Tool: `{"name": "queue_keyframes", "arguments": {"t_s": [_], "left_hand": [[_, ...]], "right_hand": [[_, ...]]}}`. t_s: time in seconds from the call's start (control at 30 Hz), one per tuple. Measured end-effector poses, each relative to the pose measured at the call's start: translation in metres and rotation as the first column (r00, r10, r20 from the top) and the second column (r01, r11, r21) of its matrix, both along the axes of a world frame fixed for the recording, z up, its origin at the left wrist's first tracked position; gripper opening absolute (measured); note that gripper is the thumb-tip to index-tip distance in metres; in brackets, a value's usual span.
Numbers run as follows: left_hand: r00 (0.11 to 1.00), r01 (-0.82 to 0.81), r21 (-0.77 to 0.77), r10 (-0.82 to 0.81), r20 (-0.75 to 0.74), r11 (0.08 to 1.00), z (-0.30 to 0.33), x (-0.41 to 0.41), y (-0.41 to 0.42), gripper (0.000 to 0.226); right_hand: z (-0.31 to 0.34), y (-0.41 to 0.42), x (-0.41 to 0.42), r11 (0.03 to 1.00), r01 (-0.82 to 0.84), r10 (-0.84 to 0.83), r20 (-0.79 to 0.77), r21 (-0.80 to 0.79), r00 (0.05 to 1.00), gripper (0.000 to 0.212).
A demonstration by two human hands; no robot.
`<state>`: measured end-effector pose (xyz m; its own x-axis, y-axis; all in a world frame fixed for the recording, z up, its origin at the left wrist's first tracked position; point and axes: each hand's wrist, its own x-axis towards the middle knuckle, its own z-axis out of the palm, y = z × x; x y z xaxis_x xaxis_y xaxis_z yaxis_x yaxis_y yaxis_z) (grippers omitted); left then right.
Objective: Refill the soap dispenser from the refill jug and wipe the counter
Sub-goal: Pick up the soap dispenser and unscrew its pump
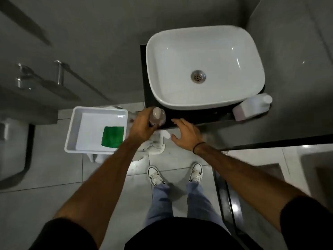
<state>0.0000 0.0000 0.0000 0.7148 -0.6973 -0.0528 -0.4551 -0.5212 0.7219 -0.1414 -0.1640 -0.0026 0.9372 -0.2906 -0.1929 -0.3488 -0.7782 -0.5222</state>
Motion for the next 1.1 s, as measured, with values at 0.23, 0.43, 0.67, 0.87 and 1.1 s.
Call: {"name": "queue_keyframes", "arguments": {"t_s": [0.23, 0.43, 0.67, 0.87, 1.1], "left_hand": [[0.978, 0.080, -0.088, -0.095, -0.185, 0.993, 0.029, -0.006, 0.014, 0.050], [0.957, 0.066, -0.154, -0.106, -0.269, 0.986, 0.053, -0.023, 0.032, 0.046], [0.907, -0.357, -0.255, 0.269, -0.323, 0.899, 0.069, -0.050, 0.024, 0.041], [0.909, -0.324, -0.346, 0.188, -0.373, 0.880, 0.079, -0.058, 0.016, 0.049], [0.877, -0.451, -0.325, 0.347, -0.331, 0.831, 0.080, -0.068, 0.007, 0.052]], "right_hand": [[0.012, 0.017, 0.022, 0.869, 0.174, -0.185, -0.022, 0.463, 0.982, 0.084], [0.029, 0.034, 0.001, 0.869, 0.182, -0.203, -0.004, 0.460, 0.979, 0.069], [0.044, 0.046, -0.011, 0.876, 0.187, -0.225, 0.033, 0.445, 0.974, 0.064], [0.048, 0.044, -0.009, 0.882, 0.201, -0.250, 0.060, 0.427, 0.966, 0.063], [0.041, 0.036, -0.017, 0.920, 0.209, -0.240, 0.053, 0.332, 0.969, 0.065]]}}
